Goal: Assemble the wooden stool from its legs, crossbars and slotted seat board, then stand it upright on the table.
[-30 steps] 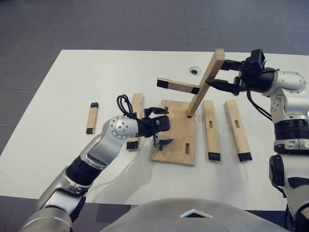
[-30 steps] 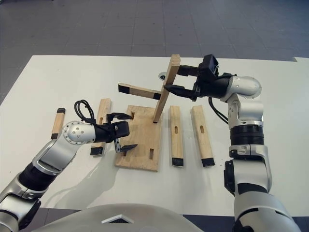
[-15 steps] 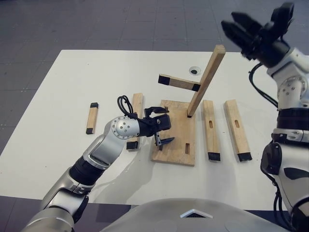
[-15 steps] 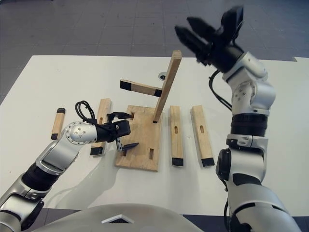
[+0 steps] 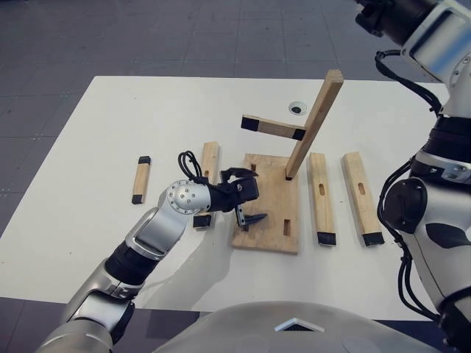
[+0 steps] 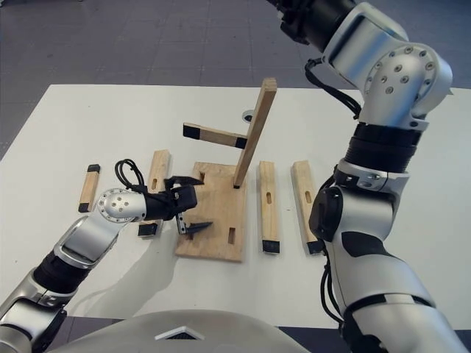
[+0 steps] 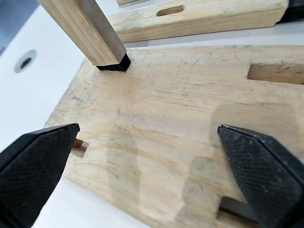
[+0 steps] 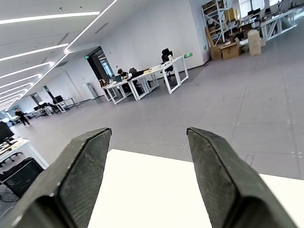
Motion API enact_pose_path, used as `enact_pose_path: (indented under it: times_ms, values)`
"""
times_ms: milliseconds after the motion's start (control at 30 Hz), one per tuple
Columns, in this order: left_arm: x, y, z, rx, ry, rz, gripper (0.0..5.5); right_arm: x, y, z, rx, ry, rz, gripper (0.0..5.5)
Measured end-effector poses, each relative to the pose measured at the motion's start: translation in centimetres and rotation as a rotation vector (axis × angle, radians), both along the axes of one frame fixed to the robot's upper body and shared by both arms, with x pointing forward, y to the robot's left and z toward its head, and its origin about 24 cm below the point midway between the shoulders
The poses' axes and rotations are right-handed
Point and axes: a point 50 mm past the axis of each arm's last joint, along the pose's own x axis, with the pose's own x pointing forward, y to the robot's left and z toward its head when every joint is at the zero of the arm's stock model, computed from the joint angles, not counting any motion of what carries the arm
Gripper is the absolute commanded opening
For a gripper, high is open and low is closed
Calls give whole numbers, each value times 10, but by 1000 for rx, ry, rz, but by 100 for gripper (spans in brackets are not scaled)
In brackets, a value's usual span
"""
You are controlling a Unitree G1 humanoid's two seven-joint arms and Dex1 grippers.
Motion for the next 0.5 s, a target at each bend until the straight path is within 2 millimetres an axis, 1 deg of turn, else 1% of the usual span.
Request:
enact_pose_path:
  times_ms: [33,100,167,300,367,433,467,500]
  values:
    - [-5,-2,-6,-45,132,-7,550,-1,3,3,4,-9,7,293]
    - [-2,-1,-6,-78,236,-9,550,-2,8,5,-10,-24,14,293]
    - [2,0,-6,-86,282,-11,550,-4,11,8,-38,-48,10,293]
    - [9,2,-7,-82,281,-2,550,-13,17,21,-86,-105,-1,293]
    - [9,3,-8,-84,273,4,550,-18,18,24,-96,-101,9,293]
    - [8,3,-9,-87,266,8,550,-22,20,24,-103,-89,29,293]
    - [7,3,-9,-89,262,11,550,-24,21,21,-113,-77,32,293]
    - [7,3,-10,-90,259,14,550,-24,22,14,-116,-52,36,293]
